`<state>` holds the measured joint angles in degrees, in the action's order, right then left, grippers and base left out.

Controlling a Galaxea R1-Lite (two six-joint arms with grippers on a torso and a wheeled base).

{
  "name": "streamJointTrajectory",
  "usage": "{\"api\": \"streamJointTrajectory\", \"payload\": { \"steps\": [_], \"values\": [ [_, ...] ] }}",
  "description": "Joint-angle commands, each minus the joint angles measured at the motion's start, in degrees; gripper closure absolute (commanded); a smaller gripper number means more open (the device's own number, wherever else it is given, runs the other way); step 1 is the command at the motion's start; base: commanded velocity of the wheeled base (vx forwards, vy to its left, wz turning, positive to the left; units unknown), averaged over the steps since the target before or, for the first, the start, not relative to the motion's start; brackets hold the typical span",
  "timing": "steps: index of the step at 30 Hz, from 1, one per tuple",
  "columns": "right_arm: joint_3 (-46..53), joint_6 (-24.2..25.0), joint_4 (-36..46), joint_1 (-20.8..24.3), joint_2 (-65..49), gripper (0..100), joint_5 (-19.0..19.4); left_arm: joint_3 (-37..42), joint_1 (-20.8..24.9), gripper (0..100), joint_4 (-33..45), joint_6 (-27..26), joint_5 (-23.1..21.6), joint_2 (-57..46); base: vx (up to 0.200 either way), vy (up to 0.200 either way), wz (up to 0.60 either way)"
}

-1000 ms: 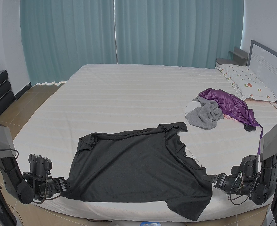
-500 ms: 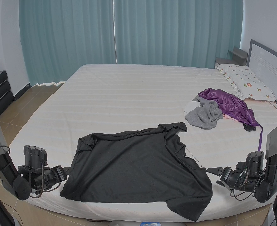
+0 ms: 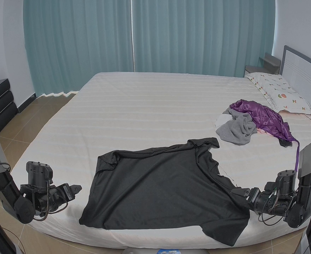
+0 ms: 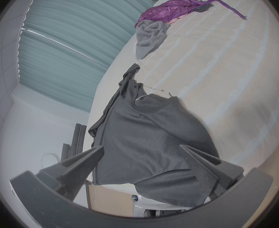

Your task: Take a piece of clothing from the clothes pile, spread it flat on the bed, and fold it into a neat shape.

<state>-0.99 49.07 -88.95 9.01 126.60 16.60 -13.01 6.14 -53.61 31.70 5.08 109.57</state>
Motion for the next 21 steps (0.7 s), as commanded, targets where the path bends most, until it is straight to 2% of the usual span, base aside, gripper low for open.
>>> {"api": "streamJointTrajectory", "payload": {
  "steps": [1, 7, 15, 21],
  "values": [
    [0.99, -0.02, -0.96, 0.04, -0.04, 0, 0.01, -1.14, 0.45, 0, 0.0, 1.62, 0.1, 0.12, 0.0, 0.0, 0.0],
    [0.81, -0.11, -0.96, 0.48, -0.04, 0, 0.01, -1.41, 3.08, 0, 0.18, 4.43, 0.28, 0.21, 0.2, 0.0, 0.0],
    [0.99, -0.11, -0.96, 0.57, 0.05, 0, 0.01, -2.64, 7.04, 0, 0.09, 4.6, -0.34, 0.82, 0.0, 0.0, 0.0],
    [0.99, 0.06, -0.96, 1.19, 0.49, 0, 0.1, -5.98, 8.8, 0, 0.18, 5.13, -2.62, 3.63, 0.0, 0.0, 0.0]
  ]
}}
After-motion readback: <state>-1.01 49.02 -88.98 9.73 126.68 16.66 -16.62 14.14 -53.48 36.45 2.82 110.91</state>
